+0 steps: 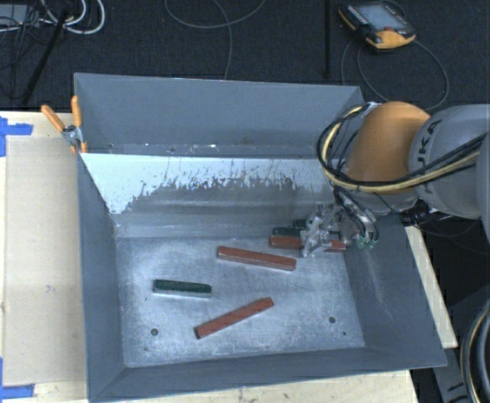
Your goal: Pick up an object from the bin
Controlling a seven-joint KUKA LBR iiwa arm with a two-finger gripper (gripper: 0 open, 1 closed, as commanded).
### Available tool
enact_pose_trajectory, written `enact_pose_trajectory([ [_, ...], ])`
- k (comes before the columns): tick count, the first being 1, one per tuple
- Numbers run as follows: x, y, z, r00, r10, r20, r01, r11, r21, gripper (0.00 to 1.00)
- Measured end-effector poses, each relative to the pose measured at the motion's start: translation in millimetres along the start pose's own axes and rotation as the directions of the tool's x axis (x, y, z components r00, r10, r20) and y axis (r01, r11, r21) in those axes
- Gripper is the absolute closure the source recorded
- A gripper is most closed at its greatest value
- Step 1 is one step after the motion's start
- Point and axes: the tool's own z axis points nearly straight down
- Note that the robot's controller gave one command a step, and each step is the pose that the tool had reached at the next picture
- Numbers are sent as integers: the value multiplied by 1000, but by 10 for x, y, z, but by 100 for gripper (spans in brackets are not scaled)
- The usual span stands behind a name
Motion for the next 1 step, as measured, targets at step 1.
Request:
enact_pose_trajectory([
  [1, 0, 1, 0, 1000, -1, 0, 1, 1000, 0, 100],
])
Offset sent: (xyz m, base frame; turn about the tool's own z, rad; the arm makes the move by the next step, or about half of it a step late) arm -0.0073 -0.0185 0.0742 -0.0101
